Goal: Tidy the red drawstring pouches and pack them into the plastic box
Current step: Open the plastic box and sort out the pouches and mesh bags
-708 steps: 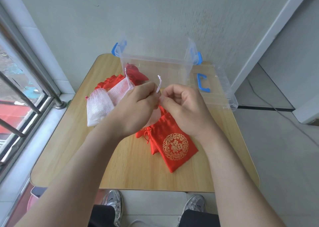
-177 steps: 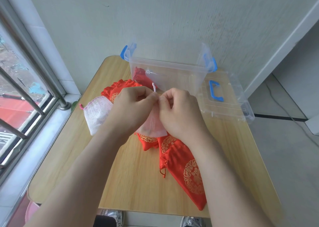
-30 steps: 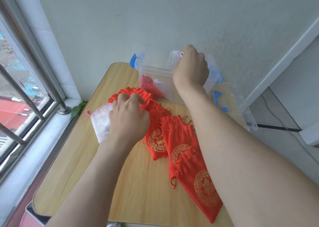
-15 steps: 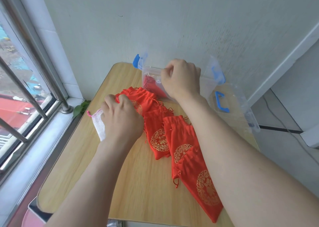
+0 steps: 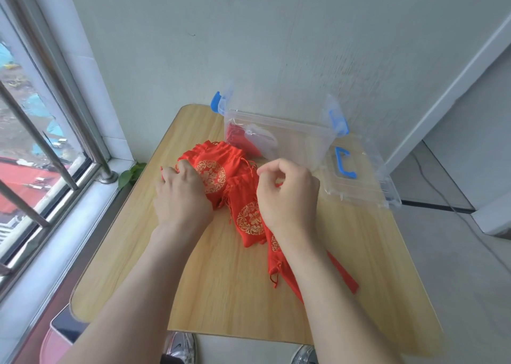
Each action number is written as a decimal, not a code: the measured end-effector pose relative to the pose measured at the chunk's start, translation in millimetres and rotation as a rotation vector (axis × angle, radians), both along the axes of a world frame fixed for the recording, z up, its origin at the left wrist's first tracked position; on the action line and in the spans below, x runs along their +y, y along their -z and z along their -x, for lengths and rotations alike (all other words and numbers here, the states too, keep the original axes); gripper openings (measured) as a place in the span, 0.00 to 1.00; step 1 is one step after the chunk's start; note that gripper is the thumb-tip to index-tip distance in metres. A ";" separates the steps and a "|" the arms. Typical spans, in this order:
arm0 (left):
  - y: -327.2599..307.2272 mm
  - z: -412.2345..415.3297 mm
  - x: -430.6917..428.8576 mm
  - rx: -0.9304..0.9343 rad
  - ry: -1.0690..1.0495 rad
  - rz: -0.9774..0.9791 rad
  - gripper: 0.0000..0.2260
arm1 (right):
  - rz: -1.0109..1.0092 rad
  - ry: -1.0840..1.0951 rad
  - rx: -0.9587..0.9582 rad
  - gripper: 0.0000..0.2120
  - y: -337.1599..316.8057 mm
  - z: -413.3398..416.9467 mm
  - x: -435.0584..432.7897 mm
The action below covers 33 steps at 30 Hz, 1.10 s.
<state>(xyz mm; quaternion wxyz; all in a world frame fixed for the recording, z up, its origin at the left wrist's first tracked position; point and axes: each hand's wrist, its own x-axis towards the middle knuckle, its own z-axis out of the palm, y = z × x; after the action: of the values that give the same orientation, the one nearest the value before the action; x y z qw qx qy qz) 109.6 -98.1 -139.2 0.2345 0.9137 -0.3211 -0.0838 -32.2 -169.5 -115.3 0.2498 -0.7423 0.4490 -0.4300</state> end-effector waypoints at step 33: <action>-35.4 79.0 -33.5 0.595 -0.041 0.843 0.11 | -0.530 -0.005 -0.586 0.15 -1.8 35.8 -22.4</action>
<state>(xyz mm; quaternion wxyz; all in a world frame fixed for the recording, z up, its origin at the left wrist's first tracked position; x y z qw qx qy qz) 30.6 -131.7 -103.8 0.6653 0.6824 -0.2283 -0.1989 -68.1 -191.9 -113.5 0.5512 -0.4990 0.4523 -0.4925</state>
